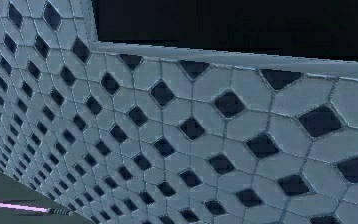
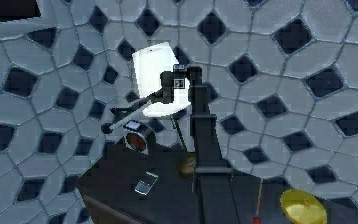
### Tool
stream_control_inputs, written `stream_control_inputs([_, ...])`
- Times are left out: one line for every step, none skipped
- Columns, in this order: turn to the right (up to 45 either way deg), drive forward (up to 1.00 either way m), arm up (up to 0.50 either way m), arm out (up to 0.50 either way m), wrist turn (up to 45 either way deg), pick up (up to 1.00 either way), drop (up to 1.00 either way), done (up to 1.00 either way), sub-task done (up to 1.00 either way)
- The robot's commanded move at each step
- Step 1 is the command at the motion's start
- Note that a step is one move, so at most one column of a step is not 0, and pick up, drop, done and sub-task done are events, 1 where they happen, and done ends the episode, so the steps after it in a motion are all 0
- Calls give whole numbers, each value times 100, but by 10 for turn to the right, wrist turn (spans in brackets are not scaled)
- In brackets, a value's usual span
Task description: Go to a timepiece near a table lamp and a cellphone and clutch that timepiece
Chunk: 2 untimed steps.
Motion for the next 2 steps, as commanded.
stream_control_inputs([0,0,0,0,450,0,0,0,0])
stream_control_inputs([0,0,0,0,60,0,0,0,0])
